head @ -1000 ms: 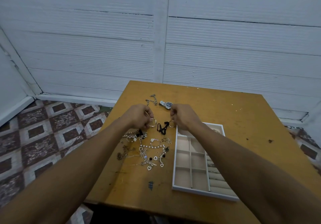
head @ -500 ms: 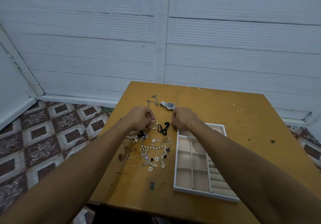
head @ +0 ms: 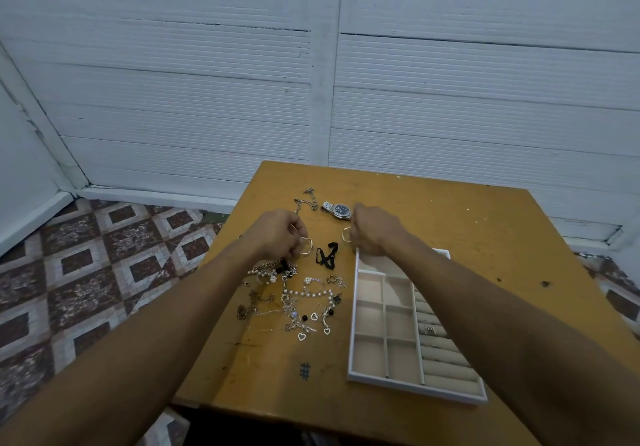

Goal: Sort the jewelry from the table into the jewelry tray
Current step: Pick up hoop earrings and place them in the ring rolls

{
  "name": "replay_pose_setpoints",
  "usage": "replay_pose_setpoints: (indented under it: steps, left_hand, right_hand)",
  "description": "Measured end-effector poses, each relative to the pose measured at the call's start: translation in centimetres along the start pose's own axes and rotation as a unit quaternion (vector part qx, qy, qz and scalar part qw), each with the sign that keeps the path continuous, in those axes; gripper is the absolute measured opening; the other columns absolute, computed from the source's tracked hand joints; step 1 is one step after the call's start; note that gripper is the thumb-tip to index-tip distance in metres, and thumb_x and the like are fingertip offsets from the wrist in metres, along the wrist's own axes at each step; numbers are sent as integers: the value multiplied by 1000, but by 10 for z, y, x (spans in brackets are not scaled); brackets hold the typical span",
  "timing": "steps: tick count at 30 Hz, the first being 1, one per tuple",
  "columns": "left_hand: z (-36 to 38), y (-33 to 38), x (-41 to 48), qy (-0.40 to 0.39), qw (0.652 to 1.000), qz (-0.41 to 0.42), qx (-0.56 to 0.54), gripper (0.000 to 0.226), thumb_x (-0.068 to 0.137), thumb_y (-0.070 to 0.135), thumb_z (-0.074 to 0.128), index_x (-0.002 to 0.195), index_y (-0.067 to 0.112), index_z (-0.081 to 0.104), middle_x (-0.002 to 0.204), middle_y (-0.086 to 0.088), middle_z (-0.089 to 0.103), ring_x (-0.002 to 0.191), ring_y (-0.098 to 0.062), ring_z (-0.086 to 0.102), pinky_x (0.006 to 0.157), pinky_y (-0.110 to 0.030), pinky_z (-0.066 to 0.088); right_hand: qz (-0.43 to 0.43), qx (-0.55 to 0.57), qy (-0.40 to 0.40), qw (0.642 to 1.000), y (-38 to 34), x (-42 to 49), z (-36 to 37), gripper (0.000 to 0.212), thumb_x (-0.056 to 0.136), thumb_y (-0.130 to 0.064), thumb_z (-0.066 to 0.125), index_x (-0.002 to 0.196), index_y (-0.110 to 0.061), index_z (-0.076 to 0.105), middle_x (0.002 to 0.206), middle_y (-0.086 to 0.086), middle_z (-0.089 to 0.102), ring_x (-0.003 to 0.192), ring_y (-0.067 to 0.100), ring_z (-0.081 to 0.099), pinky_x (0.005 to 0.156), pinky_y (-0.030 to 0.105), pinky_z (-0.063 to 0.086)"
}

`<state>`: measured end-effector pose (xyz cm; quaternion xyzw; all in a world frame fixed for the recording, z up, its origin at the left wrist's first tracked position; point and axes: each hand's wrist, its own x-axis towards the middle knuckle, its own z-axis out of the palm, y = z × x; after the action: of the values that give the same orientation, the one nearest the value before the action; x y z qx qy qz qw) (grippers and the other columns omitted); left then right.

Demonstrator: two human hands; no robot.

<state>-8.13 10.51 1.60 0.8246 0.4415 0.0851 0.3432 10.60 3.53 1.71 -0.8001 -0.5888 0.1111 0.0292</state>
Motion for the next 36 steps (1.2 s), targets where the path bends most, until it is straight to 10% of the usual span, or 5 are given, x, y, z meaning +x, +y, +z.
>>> replay_pose_setpoints:
  steps: [8,15,36]
  left_hand:
    - [9,13,-1,20,1000,17,-12,14,91,4,57,89,15,65,78,-3,69,61,-8,65,53,-19,50]
    - [30,45,-1,29,998,58,-28,18,90,1,52,88,11,67,72,-6,71,58,-11,65,56,-19,54]
    - [95,121,14,11,987,155,45,16,90,5,54,87,16,65,86,-5,70,69,-13,67,60,-21,51]
  right_hand:
    - [-7,264,60,963,34,-24,-25,10,93,-13,56,90,-14,66,92,3,65,83,17,58,77,30,47]
    - [-6,223,73,972,83,-65,-28,9,91,-15,61,86,-18,69,82,-4,66,69,4,54,57,6,38]
    - [-10,87,90,992,125,-96,-1,16,91,-17,56,98,-16,70,96,0,67,87,18,59,75,33,49]
